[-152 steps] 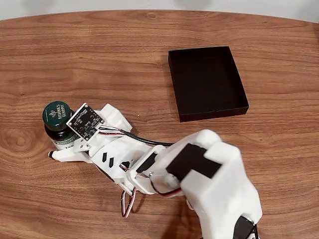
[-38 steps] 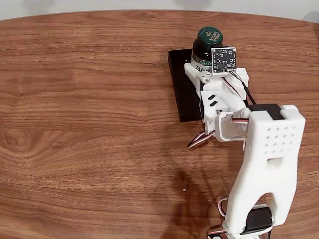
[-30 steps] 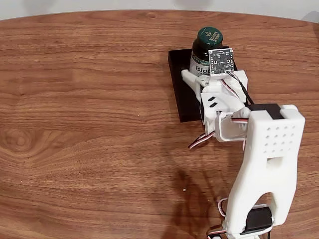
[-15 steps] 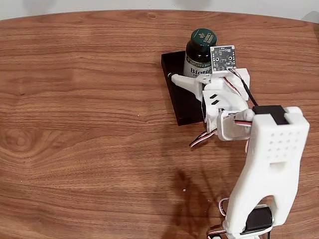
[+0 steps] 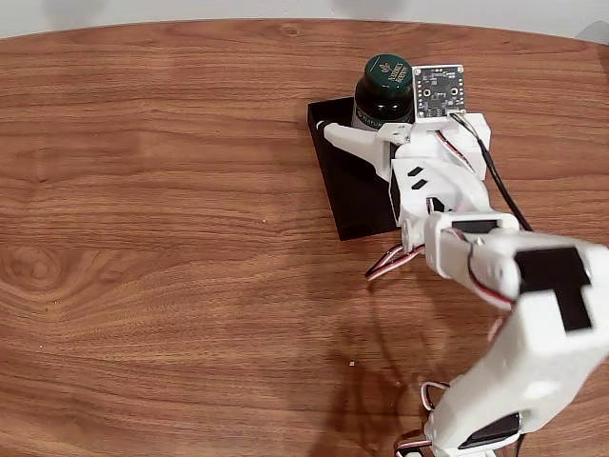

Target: Pick up the pill bottle and place it in the black box.

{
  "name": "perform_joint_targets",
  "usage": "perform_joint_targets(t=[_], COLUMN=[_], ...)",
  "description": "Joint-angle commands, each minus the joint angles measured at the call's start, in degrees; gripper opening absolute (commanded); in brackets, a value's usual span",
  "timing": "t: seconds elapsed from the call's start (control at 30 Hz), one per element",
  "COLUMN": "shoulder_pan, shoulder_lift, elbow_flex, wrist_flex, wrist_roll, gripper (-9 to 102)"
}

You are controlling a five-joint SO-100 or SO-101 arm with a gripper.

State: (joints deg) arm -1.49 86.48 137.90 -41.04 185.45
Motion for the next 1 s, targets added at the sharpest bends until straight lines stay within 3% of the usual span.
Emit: perform_joint_targets(t=[0.0, 0.2, 0.53, 0.7, 0.97], shoulder_pan=[-0.2, 0.8, 6.1, 5.5, 7.8], shoulder_lift=[15.3, 33.5, 60.6, 73.6, 88.7], elbow_flex=[3.5, 12.5, 19.3, 30.6, 34.1], wrist_flex=[2.1, 10.3, 44.8, 49.3, 69.8], wrist_roll=[0.2, -0.4, -2.5, -1.7, -3.8], gripper=[51, 52, 51, 51, 50])
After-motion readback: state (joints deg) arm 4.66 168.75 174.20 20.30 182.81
